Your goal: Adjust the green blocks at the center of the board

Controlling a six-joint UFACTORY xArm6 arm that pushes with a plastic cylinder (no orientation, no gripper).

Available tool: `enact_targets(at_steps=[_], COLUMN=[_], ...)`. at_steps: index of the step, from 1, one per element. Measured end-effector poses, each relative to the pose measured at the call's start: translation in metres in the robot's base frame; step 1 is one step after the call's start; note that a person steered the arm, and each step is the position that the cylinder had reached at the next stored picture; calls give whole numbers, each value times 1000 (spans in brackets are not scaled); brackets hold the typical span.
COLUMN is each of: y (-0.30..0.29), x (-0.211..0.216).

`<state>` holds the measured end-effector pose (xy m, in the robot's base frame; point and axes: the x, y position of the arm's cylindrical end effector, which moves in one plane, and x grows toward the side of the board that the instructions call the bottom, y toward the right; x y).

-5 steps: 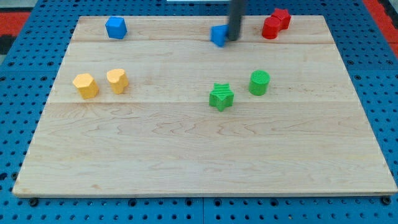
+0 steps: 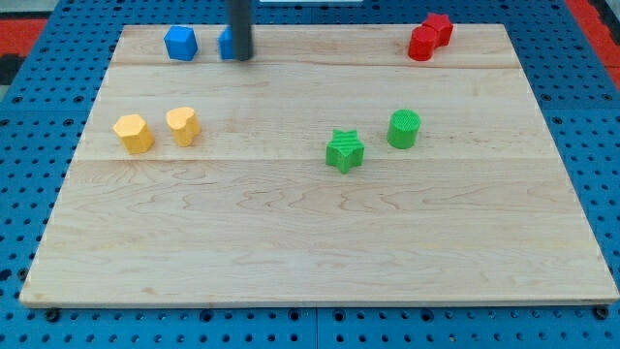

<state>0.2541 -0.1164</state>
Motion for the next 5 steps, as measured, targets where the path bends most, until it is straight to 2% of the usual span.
enact_targets(at_steps=[2,5], y=[81,63], x=[12,12])
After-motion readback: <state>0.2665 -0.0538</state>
